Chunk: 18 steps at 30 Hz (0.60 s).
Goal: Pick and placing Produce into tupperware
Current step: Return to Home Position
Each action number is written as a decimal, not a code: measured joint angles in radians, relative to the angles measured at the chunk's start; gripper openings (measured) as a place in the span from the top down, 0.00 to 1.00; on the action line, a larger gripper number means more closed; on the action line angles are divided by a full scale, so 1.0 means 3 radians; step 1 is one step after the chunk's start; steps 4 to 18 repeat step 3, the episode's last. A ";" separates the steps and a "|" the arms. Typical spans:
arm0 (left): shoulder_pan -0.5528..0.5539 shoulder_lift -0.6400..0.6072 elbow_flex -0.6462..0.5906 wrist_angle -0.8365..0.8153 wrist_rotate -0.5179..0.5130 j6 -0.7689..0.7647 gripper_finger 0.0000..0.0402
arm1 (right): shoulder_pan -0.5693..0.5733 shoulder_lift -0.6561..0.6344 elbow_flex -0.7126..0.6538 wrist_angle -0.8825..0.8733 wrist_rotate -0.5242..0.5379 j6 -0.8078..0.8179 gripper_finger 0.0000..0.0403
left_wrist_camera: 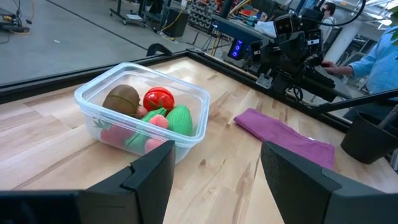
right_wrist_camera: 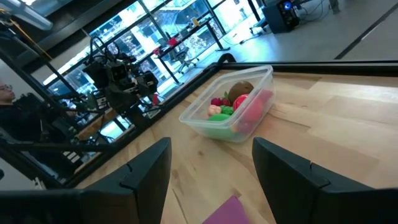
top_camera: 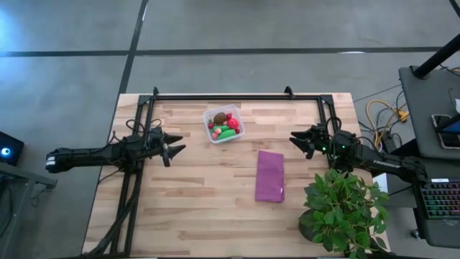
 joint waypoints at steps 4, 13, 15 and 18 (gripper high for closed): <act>-0.0001 0.0000 0.0000 0.0001 -0.0001 0.0000 0.44 | -0.0001 0.0000 0.0000 0.0000 0.0000 0.0000 0.46; -0.0001 0.0000 0.0000 0.0001 -0.0001 0.0000 0.44 | -0.0001 0.0000 0.0000 0.0000 0.0000 0.0000 0.46; -0.0001 0.0000 0.0000 0.0001 -0.0001 0.0000 0.44 | -0.0001 0.0000 0.0000 0.0000 0.0000 0.0000 0.46; -0.0001 0.0000 0.0000 0.0001 -0.0001 0.0000 0.44 | -0.0001 0.0000 0.0000 0.0000 0.0000 0.0000 0.46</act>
